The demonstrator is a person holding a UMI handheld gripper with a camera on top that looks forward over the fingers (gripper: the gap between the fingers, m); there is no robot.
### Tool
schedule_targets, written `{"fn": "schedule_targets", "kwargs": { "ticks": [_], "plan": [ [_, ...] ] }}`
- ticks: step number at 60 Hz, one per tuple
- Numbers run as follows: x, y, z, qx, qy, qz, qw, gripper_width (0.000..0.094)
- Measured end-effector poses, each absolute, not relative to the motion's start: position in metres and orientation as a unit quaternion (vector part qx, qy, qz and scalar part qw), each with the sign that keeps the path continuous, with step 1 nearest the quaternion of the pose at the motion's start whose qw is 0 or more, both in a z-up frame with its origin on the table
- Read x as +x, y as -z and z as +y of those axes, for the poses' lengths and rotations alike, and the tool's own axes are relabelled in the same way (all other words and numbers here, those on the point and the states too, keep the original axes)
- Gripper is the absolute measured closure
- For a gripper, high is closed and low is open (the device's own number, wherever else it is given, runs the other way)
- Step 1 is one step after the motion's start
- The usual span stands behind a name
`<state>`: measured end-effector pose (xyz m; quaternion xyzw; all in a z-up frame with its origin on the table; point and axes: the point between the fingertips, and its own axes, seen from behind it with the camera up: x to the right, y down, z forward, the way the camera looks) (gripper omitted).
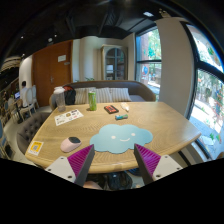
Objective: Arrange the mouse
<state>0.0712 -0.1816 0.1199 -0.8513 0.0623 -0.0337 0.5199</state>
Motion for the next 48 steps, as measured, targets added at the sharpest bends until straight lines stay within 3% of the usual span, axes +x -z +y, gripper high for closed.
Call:
{"fn": "schedule_targets", "kwargs": {
  "ticks": [26,48],
  "plan": [
    [0.048,-0.1,-0.169,-0.864,0.022,-0.008,0.504,0.0119],
    [-0.071,-0.024,-0.125,-0.879,-0.071,-0.09,0.463,0.0119]
  ]
}}
